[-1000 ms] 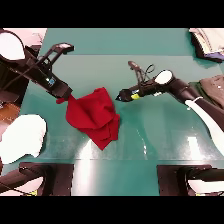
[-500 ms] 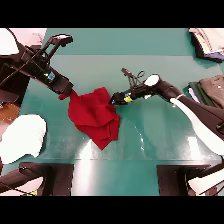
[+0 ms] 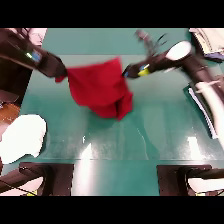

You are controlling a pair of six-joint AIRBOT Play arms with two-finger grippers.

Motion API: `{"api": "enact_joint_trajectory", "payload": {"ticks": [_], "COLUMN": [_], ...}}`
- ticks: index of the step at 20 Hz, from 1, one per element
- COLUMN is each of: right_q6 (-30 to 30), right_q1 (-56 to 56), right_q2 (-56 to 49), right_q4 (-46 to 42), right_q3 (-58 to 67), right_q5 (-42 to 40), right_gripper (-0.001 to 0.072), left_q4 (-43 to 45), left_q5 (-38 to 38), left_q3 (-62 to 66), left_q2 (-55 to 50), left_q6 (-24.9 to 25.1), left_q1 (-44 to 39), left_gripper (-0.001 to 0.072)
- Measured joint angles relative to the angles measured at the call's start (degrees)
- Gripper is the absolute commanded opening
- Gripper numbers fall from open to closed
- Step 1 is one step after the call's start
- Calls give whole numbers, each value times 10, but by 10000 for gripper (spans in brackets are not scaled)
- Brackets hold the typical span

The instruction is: Fold the shirts.

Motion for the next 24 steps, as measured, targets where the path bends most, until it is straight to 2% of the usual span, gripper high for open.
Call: {"api": "enact_joint_trajectory", "payload": {"ticks": [4, 8, 12, 15, 19, 21, 24], "right_q6": [10, 14, 18, 52, 100, 111, 118], "right_q1": [-61, -101, -134, -144, -120, -96, -57], "right_q2": [111, 204, 274, 293, 292, 282, 248], "right_q4": [-57, -76, -80, -99, -141, -151, -156], "right_q3": [86, 142, 160, 156, 59, -23, -148], "right_q5": [33, 49, 71, 124, 189, 186, 121], "right_gripper": [11, 11, 10, 11, 12, 13, 15], "left_q4": [-97, -208, -266, -254, -169, -132, -100], "left_q5": [40, 81, 92, 79, 62, 72, 117], "left_q3": [100, 128, 136, 105, -28, -116, -242], "left_q2": [12, 35, 56, 62, 63, 62, 49], "left_q6": [-6, -5, -2, 11, 18, 21, 30], "left_q1": [0, 0, 0, 0, 0, 0, 0], "left_gripper": [25, 25, 25, 25, 25, 25, 25]}}
